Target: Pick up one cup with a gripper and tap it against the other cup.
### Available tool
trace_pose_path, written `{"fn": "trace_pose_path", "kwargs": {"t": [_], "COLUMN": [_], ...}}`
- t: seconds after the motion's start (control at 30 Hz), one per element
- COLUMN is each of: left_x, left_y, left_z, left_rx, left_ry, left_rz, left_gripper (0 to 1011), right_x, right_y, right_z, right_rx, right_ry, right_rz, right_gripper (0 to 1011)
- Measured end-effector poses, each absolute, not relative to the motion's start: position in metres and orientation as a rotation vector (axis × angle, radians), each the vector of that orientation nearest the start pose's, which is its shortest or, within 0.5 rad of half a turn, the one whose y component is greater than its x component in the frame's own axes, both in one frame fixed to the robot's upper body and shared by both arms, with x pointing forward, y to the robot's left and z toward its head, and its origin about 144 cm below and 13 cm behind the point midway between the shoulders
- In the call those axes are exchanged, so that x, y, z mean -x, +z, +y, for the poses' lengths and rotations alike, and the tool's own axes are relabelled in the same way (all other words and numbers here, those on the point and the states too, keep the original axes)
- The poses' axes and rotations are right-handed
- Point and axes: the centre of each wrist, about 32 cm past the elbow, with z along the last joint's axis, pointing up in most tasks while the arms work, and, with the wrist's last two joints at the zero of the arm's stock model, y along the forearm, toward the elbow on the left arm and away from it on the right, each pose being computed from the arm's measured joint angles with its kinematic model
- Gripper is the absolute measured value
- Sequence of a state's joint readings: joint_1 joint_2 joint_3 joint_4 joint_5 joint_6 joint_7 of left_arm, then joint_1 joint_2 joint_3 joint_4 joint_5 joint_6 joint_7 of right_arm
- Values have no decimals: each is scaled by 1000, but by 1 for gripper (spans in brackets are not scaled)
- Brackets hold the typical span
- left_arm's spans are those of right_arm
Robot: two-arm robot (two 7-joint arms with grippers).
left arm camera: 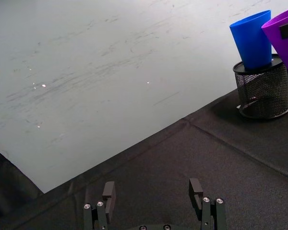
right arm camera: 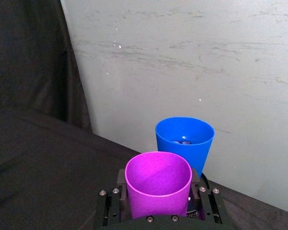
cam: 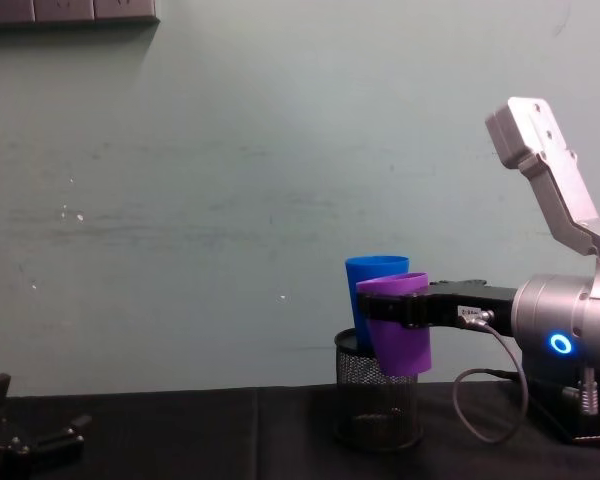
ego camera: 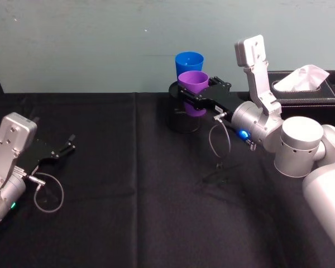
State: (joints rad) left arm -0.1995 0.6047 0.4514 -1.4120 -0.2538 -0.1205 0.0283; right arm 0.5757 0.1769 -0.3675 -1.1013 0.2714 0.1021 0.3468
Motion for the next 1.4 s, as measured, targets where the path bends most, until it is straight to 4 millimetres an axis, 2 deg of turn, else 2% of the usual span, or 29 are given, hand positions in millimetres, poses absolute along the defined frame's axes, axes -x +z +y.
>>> {"fn": "trace_pose_path", "kwargs": {"t": [1.4], "left_x": [-489], "left_y": [1140], "left_z": [310], "left_rx": [-304], "left_ry": [1248], "left_rz": [-285], "left_gripper": [1000], "right_x": [-605], "right_y": [1207], "right_z": [-203], "right_rx": [102], "right_ry": [-990], "right_rz": [7], "right_gripper": [735]}}
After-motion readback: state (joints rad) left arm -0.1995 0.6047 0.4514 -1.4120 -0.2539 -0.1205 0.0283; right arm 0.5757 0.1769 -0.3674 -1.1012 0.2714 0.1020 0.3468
